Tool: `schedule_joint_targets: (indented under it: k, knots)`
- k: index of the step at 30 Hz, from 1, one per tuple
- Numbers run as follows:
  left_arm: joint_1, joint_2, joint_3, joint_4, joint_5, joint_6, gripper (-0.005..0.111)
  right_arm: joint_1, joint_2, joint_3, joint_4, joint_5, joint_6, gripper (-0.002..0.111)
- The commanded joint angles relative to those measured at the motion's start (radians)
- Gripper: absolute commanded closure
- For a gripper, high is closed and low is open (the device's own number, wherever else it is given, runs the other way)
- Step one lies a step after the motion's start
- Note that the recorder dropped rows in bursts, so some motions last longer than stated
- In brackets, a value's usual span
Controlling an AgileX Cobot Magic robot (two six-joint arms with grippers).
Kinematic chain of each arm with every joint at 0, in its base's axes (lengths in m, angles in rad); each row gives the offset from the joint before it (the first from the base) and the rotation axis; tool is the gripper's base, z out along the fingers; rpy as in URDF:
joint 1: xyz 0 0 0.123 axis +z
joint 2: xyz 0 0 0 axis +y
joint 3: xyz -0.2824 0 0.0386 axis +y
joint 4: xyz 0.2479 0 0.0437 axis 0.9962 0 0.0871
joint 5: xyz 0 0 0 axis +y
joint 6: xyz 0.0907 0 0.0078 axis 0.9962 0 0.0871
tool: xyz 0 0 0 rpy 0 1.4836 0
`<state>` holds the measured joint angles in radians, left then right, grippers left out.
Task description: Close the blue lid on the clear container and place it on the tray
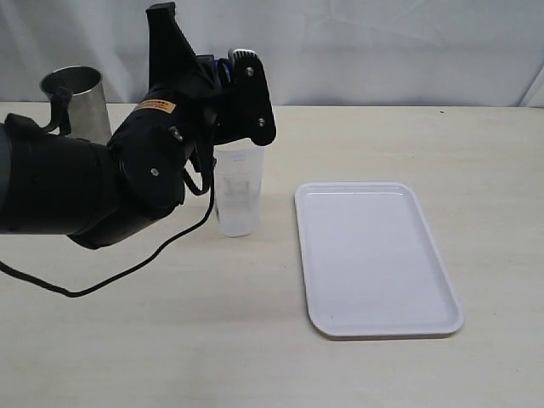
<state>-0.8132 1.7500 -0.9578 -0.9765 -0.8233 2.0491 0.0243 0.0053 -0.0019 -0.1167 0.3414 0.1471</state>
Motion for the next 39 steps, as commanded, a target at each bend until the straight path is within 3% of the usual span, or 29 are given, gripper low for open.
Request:
schedule_joint_targets:
  k: [1,15,25,39]
  knots:
    - [-0.002,-0.001,0.038,-0.012,-0.025,0.003,0.107,0.002,-0.005,0.002,0.004,0.001,0.003,0.104]
    - [-0.002,-0.001,0.042,0.024,-0.070,-0.008,0.107,0.002,-0.005,0.002,0.004,0.001,0.003,0.104]
    - [-0.002,-0.001,0.028,0.117,-0.022,-0.172,0.107,0.002,-0.005,0.002,0.004,0.001,0.003,0.104]
    - [-0.002,0.000,0.025,0.078,-0.020,-0.147,0.107,0.002,-0.005,0.002,0.004,0.001,0.003,0.104]
